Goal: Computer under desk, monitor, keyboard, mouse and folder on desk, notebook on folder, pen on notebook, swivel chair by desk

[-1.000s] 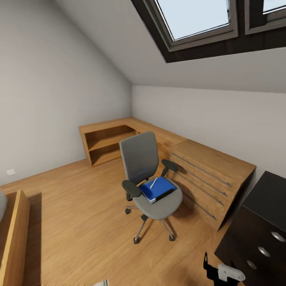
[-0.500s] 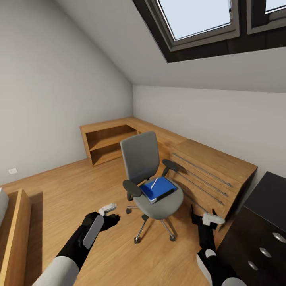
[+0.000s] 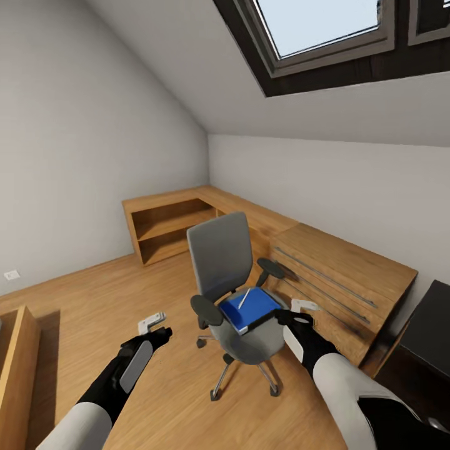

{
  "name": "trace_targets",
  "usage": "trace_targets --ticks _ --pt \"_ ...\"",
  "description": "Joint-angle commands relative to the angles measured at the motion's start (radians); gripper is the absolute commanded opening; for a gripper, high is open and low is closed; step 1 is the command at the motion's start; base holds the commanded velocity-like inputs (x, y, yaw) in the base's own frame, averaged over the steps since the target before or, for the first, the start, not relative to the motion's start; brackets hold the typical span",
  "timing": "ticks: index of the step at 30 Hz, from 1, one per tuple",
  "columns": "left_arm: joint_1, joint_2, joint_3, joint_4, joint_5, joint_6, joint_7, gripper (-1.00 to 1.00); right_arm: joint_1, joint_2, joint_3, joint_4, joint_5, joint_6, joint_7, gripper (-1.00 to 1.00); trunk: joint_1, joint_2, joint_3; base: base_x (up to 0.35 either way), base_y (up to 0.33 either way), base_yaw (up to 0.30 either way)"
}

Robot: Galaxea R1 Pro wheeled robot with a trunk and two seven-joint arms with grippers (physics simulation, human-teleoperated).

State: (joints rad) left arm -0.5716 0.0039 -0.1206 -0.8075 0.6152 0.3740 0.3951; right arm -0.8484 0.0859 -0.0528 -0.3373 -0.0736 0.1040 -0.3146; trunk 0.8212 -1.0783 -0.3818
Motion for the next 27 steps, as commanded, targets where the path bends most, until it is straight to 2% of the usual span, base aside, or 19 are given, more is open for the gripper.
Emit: trace_targets --ticks 1,4,8,9,11,14,20,27 --pt "0.000 0.001 -0.003 -0.003 0.007 -0.010 0.008 1.00 -0.001 0.008 -0.003 -0.001 -0.006 0.003 -0.003 1.00 0.001 -0.001 -0.001 0.322 0.000 0.000" --pt "0.008 0.006 -0.005 -0.044 -0.005 -0.048 0.007 1.00 -0.001 0.034 -0.005 0.003 -0.005 -0.003 -0.008 1.00 0.001 -0.001 -0.001 0.322 0.000 0.000" --pt "0.084 0.042 -0.005 -0.232 -0.018 -0.045 0.006 1.00 -0.001 0.038 -0.005 0.003 -0.002 -0.004 -0.009 1.00 0.001 -0.001 -0.002 0.322 0.000 0.104" --pt "0.142 0.056 -0.005 -0.348 -0.019 -0.027 0.007 1.00 -0.001 0.039 -0.005 0.005 -0.002 -0.004 -0.009 1.00 0.001 -0.001 -0.003 0.322 0.000 0.203" --pt "0.198 0.064 -0.005 -0.458 -0.019 0.010 0.009 1.00 -0.001 0.039 -0.005 0.009 -0.002 -0.005 -0.008 1.00 0.001 -0.001 -0.004 0.322 0.000 0.217" --pt "0.262 0.070 -0.005 -0.578 -0.019 0.077 0.011 1.00 -0.001 0.041 -0.004 0.013 -0.001 -0.007 -0.008 1.00 0.001 -0.001 -0.006 0.322 0.000 0.233" --pt "0.295 0.069 -0.005 -0.617 -0.018 0.118 0.013 1.00 -0.001 0.041 -0.004 0.015 0.000 -0.005 -0.007 1.00 0.001 -0.001 -0.009 0.313 0.000 0.224" --pt "0.298 0.069 -0.003 -0.621 -0.015 0.123 0.014 1.00 -0.001 0.044 0.000 0.017 0.001 -0.003 -0.004 1.00 0.001 -0.001 -0.011 0.153 0.000 0.047"
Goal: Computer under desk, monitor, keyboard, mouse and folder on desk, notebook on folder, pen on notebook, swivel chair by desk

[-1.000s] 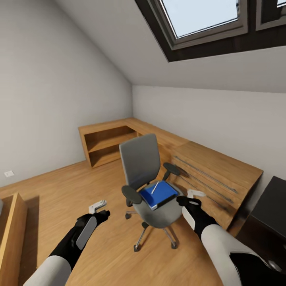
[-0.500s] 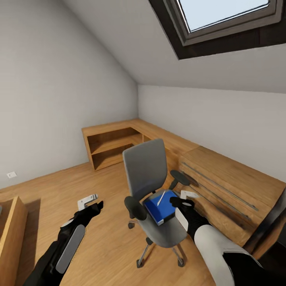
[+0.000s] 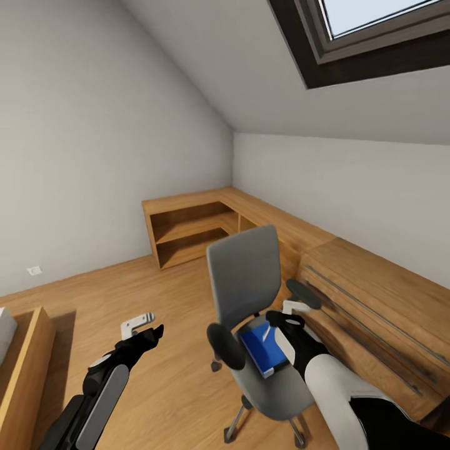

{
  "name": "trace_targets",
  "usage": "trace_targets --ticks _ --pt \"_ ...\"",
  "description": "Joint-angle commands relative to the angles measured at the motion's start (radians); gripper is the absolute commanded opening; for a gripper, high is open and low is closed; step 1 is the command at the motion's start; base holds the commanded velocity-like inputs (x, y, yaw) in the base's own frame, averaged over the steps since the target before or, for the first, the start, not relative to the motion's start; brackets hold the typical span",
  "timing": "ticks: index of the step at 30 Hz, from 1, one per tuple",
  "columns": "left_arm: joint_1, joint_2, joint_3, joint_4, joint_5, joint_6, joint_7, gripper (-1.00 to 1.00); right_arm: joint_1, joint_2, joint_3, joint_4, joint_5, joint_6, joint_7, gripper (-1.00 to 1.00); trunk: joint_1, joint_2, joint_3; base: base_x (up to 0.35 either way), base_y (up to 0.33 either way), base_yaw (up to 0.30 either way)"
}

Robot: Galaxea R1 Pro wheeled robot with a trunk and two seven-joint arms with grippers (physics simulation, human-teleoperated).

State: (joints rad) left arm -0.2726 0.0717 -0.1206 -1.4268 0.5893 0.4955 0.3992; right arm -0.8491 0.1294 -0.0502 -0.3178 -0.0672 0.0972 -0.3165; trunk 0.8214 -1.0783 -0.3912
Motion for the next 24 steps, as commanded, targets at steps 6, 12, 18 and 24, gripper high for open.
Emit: trace_targets --ticks 6,12,18,24 --pt "-0.001 0.000 -0.003 -0.004 0.012 0.000 0.010 1.00 0.001 0.001 -0.002 -0.001 -0.004 0.004 0.000 1.00 0.000 -0.001 -0.001 0.158 0.000 0.003" --pt "0.000 0.000 0.003 -0.053 0.022 0.001 0.011 1.00 0.001 0.000 -0.002 -0.001 -0.004 0.009 0.003 1.00 0.008 -0.015 -0.008 0.023 0.000 0.000" --pt "0.000 0.000 0.030 -0.076 0.038 0.002 0.012 1.00 0.001 0.002 0.002 -0.002 -0.004 0.010 0.007 1.00 0.031 -0.057 -0.026 0.001 0.000 0.000" --pt "0.000 0.001 0.035 -0.073 0.038 0.001 0.015 1.00 0.001 0.002 0.001 -0.002 -0.004 0.007 0.000 1.00 0.054 -0.099 -0.045 0.000 0.000 0.000"
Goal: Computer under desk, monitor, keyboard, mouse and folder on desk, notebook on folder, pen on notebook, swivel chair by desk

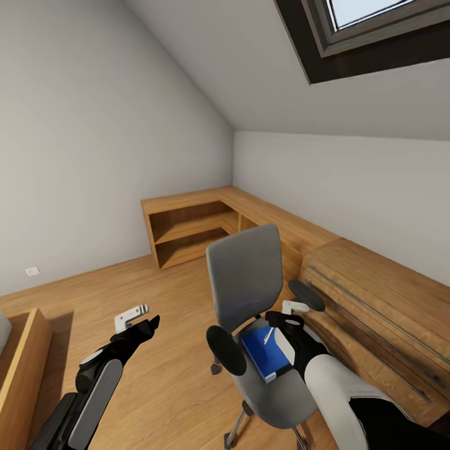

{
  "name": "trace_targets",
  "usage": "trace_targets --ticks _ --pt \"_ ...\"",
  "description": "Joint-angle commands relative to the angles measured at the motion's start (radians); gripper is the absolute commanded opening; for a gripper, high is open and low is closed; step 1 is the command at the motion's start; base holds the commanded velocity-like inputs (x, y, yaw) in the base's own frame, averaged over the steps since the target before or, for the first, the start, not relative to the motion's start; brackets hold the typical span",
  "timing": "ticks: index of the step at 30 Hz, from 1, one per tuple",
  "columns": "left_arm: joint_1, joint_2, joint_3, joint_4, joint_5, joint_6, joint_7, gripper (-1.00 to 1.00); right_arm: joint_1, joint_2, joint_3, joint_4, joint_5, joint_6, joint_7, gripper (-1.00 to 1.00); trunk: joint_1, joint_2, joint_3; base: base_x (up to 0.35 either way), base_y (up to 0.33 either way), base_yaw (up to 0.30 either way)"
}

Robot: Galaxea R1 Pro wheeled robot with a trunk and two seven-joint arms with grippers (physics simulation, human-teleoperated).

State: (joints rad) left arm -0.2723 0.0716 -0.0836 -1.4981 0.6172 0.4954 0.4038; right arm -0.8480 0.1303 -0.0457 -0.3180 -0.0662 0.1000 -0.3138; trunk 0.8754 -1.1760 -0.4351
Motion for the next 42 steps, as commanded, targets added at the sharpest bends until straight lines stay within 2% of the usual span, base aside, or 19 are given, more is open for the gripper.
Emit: trace_targets --ticks 1,9,16,26,34,36,37,38,42 --pt "-0.001 0.000 -0.002 0.001 0.010 0.000 0.011 1.00 0.000 0.000 -0.003 -0.003 -0.005 0.004 -0.003 1.00 0.004 -0.008 -0.004 0.000 0.000 0.000" --pt "-0.001 0.000 0.001 0.042 0.007 -0.005 0.016 1.00 0.000 0.001 -0.004 -0.002 -0.006 0.002 -0.002 1.00 0.035 -0.064 -0.029 0.000 0.000 0.000" --pt "-0.001 -0.001 0.027 0.049 0.006 -0.006 0.015 1.00 0.000 0.003 -0.003 -0.001 -0.006 0.001 -0.003 1.00 0.061 -0.113 -0.051 0.000 0.000 0.001" --pt "-0.001 -0.004 0.028 0.050 0.002 -0.006 0.015 1.00 0.000 0.003 -0.003 -0.001 -0.006 0.005 -0.003 1.00 0.100 -0.183 -0.083 0.000 0.000 0.137" --pt "-0.001 -0.006 0.026 0.050 0.003 -0.006 0.017 1.00 0.000 0.001 -0.005 -0.001 -0.006 0.001 0.006 1.00 0.130 -0.239 -0.108 0.000 0.000 0.020" --pt "-0.001 -0.007 0.025 0.050 0.003 -0.006 0.026 1.00 0.000 0.000 -0.005 -0.001 -0.005 0.000 0.006 1.00 0.138 -0.253 -0.114 0.000 0.000 0.000" --pt "-0.001 -0.007 0.025 0.050 0.007 -0.006 0.073 1.00 0.000 0.000 -0.005 -0.001 -0.005 -0.003 0.007 1.00 0.142 -0.260 -0.117 0.000 0.000 0.000" --pt "-0.001 -0.007 0.025 0.050 0.008 -0.006 0.086 1.00 0.000 0.000 -0.005 -0.001 -0.005 -0.003 0.006 1.00 0.146 -0.267 -0.120 0.000 0.000 0.000" --pt "-0.001 -0.007 0.025 0.050 0.011 -0.006 0.105 1.00 0.000 0.001 -0.005 -0.001 -0.005 -0.003 0.006 1.00 0.161 -0.295 -0.133 0.000 0.000 0.000"
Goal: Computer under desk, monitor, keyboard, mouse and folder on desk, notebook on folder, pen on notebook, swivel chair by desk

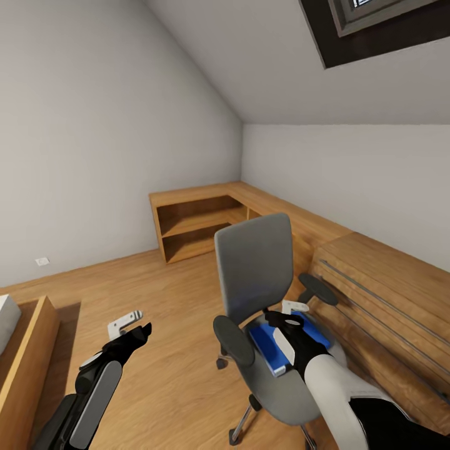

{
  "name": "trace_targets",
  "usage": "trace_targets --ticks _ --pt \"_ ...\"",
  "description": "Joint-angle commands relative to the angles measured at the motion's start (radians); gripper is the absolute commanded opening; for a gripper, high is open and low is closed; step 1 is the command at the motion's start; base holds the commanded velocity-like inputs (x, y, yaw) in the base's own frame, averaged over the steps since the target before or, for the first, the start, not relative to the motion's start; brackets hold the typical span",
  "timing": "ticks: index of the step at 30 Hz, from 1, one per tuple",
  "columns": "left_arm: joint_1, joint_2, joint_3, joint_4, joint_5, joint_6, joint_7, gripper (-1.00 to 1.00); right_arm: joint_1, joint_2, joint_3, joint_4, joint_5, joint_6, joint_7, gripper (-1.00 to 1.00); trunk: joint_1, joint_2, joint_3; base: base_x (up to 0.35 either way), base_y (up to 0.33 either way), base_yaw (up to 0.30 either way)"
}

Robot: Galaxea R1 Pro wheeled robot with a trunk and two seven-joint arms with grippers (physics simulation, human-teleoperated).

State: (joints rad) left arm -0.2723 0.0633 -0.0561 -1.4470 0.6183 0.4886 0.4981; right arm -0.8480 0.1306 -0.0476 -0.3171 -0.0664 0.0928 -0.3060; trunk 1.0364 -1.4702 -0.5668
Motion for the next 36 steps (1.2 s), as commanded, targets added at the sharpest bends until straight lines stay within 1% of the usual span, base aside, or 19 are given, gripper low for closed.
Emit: trace_targets --ticks 1,7,9,11,13,14,16,18,20,22,24,28,30,32,35,36 --pt "-0.001 0.001 -0.003 -0.001 0.010 0.001 0.012 1.00 0.000 0.001 -0.003 -0.002 -0.005 0.004 -0.002 1.00 0.004 -0.008 -0.004 0.000 0.000 0.000" --pt "-0.001 0.001 -0.006 -0.001 0.011 0.001 0.016 1.00 0.000 0.000 -0.003 -0.002 -0.004 0.002 -0.002 1.00 0.027 -0.050 -0.023 0.000 0.000 0.000" --pt "-0.001 0.001 -0.007 -0.001 0.011 0.001 0.017 1.00 0.000 -0.002 -0.003 -0.001 -0.002 -0.014 -0.002 1.00 0.035 -0.064 -0.029 0.000 0.000 0.000" --pt "-0.001 0.001 -0.007 -0.001 0.010 0.001 0.017 1.00 0.001 -0.004 0.001 0.023 0.009 -0.058 -0.001 1.00 0.042 -0.078 -0.036 0.000 0.000 0.000" --pt "-0.001 0.001 -0.007 -0.001 0.011 0.001 0.017 1.00 0.001 -0.006 0.006 0.048 0.023 -0.074 -0.001 1.00 0.050 -0.092 -0.042 0.000 0.000 0.000" --pt "-0.001 0.001 -0.007 0.000 0.010 0.001 0.017 1.00 -0.003 -0.016 0.011 0.077 0.056 -0.069 -0.003 1.00 0.054 -0.099 -0.045 0.000 0.000 0.000" --pt "-0.001 0.001 -0.009 0.000 0.010 0.001 0.017 1.00 -0.019 -0.029 0.010 0.083 0.062 -0.004 -0.004 1.00 0.061 -0.113 -0.051 0.000 0.000 0.000" --pt "-0.001 0.001 -0.011 0.000 0.010 0.001 0.017 1.00 -0.065 -0.036 0.009 0.085 0.063 0.085 -0.005 1.00 0.069 -0.127 -0.058 0.000 0.000 0.000" --pt "-0.001 0.001 -0.012 -0.001 0.011 0.001 0.016 1.00 -0.099 -0.040 0.007 0.086 0.063 0.147 -0.007 1.00 0.077 -0.141 -0.064 0.000 0.000 0.000" --pt "-0.001 0.001 -0.013 -0.001 0.011 0.001 0.016 1.00 -0.116 -0.045 0.006 0.087 0.062 0.193 -0.006 1.00 0.084 -0.155 -0.070 0.000 0.000 0.000" --pt "-0.001 0.001 -0.013 -0.001 0.011 0.001 0.016 1.00 -0.126 -0.049 0.002 0.088 0.062 0.222 -0.005 1.00 0.092 -0.169 -0.076 0.000 0.000 0.000" --pt "-0.001 0.001 -0.014 -0.001 0.011 0.001 0.016 1.00 -0.133 -0.051 -0.007 0.098 0.061 0.236 -0.003 1.00 0.107 -0.197 -0.089 0.000 0.000 0.000" --pt "-0.001 -0.004 -0.016 0.000 0.011 0.001 0.016 1.00 -0.134 -0.053 -0.011 0.102 0.056 0.236 0.001 1.00 0.115 -0.211 -0.095 0.000 0.000 0.000" --pt "-0.001 -0.022 -0.021 0.000 0.009 0.001 0.017 1.00 -0.135 -0.054 -0.015 0.105 0.038 0.236 0.005 1.00 0.123 -0.225 -0.101 0.000 0.000 0.000" --pt "-0.001 -0.041 -0.024 0.000 0.006 0.001 0.017 1.00 -0.135 -0.054 -0.016 0.104 0.023 0.236 0.008 1.00 0.134 -0.246 -0.111 0.000 0.000 0.000" --pt "-0.001 -0.043 -0.024 0.000 0.006 0.001 0.017 1.00 -0.135 -0.055 -0.017 0.103 0.019 0.237 0.008 1.00 0.138 -0.253 -0.114 0.000 0.000 0.000"
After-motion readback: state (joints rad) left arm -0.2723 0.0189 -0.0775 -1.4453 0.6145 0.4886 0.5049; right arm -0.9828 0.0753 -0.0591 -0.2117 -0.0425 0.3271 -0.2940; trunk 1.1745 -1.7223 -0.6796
